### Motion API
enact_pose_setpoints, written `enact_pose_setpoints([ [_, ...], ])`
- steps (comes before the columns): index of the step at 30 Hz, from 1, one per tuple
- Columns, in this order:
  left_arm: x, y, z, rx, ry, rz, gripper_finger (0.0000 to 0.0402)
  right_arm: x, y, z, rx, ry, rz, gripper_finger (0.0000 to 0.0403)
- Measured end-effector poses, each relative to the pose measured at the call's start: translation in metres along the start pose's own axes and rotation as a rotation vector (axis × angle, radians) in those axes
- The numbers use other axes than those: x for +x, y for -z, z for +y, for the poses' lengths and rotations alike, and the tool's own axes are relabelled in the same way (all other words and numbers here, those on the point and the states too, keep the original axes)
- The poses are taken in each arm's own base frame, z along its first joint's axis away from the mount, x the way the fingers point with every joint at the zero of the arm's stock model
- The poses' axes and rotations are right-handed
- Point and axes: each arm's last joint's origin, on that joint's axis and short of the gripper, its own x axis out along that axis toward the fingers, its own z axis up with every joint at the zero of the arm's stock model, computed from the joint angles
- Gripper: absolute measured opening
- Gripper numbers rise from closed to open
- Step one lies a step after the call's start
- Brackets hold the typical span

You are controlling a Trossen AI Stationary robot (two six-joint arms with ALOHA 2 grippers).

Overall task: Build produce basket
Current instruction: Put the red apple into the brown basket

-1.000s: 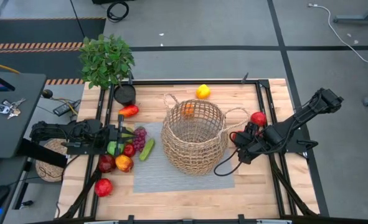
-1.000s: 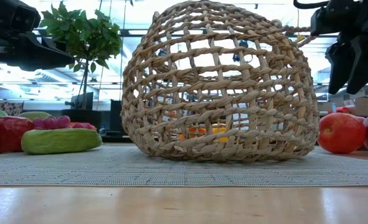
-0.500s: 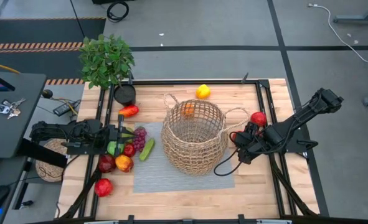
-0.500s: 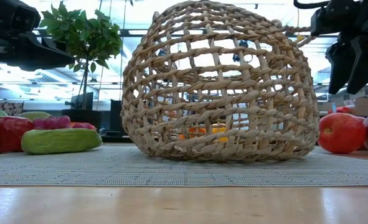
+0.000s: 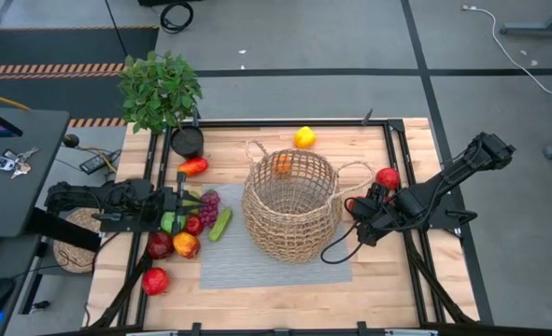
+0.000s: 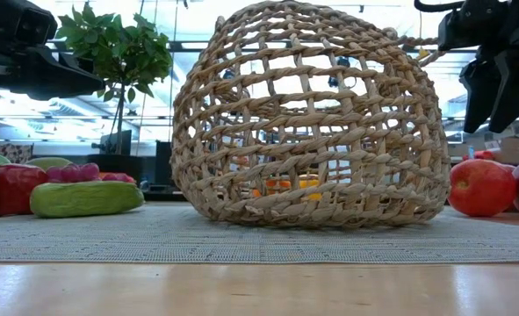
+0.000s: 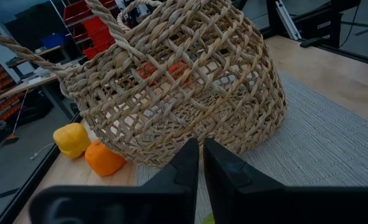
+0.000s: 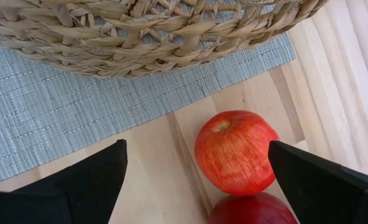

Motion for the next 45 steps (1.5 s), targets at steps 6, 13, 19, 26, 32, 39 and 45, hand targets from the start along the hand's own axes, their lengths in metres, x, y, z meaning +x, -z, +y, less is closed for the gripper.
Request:
enact_pose_setpoints([
  [6, 0.000, 0.000, 0.000, 0.000, 0.000, 0.000, 0.0031, 0.000, 0.000, 0.000, 0.000, 0.000, 0.000, 0.0393],
  [13, 0.000, 0.000, 0.000, 0.000, 0.000, 0.000, 0.0035, 0.000, 0.000, 0.000, 0.000, 0.001, -0.001, 0.0393],
  [19, 0.000, 0.000, 0.000, 0.000, 0.000, 0.000, 0.0029, 0.003, 0.002, -0.001, -0.003, 0.008, 0.004, 0.0393],
  [26, 0.000, 0.000, 0.000, 0.000, 0.000, 0.000, 0.0032, 0.012, 0.010, -0.003, 0.017, 0.037, 0.033, 0.0393],
  [32, 0.000, 0.000, 0.000, 0.000, 0.000, 0.000, 0.0035, 0.012, 0.011, -0.004, 0.029, 0.044, 0.034, 0.0393],
  [39, 0.000, 0.000, 0.000, 0.000, 0.000, 0.000, 0.0028, 0.013, 0.007, -0.012, 0.063, 0.080, 0.031, 0.0393],
  [45, 0.000, 0.000, 0.000, 0.000, 0.000, 0.001, 0.0031, 0.011, 0.005, -0.018, 0.090, 0.074, 0.019, 0.0394],
])
